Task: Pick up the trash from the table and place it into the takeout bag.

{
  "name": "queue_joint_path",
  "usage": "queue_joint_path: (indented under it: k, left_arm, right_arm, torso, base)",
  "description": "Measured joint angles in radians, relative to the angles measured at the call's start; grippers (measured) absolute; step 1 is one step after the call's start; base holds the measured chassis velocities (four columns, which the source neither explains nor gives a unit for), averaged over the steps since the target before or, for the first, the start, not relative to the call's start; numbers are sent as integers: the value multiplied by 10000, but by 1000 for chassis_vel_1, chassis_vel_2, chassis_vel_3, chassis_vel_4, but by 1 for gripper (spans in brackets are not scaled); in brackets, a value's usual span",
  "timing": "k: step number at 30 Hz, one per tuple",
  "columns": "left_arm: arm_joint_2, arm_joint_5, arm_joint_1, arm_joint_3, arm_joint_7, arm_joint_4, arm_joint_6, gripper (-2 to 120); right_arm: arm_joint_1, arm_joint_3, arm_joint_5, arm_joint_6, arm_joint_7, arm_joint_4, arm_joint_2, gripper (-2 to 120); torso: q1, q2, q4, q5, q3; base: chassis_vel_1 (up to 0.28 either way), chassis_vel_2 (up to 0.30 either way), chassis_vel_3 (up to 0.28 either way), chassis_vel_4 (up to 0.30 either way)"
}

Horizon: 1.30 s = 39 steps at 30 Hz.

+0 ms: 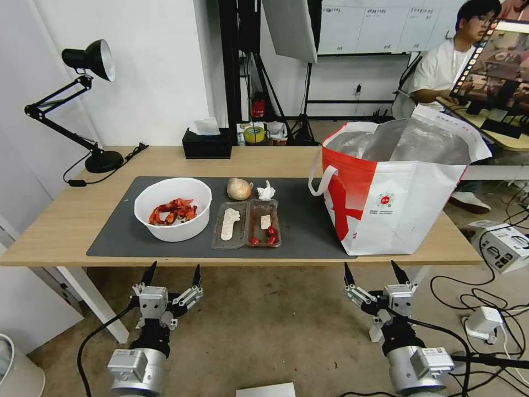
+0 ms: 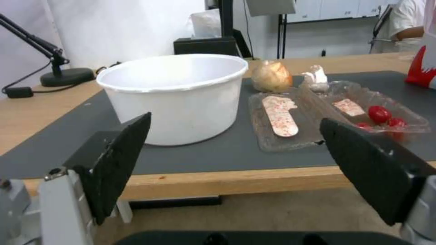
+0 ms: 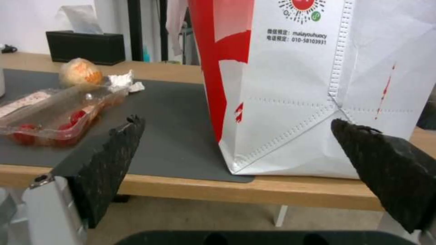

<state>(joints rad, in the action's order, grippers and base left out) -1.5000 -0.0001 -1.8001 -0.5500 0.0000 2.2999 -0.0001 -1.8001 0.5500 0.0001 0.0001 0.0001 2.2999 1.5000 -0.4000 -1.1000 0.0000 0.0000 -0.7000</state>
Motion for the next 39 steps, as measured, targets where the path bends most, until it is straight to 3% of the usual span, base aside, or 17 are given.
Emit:
queue_joint_path:
  k: [39]
  left_arm:
    - [0, -26, 3, -1, 0, 0, 25, 100]
  right_arm:
    - [2, 0, 4, -8, 0, 0, -8, 100]
  torso:
    - [0, 0, 0, 0, 0]
  base:
    - [0, 0, 0, 0]
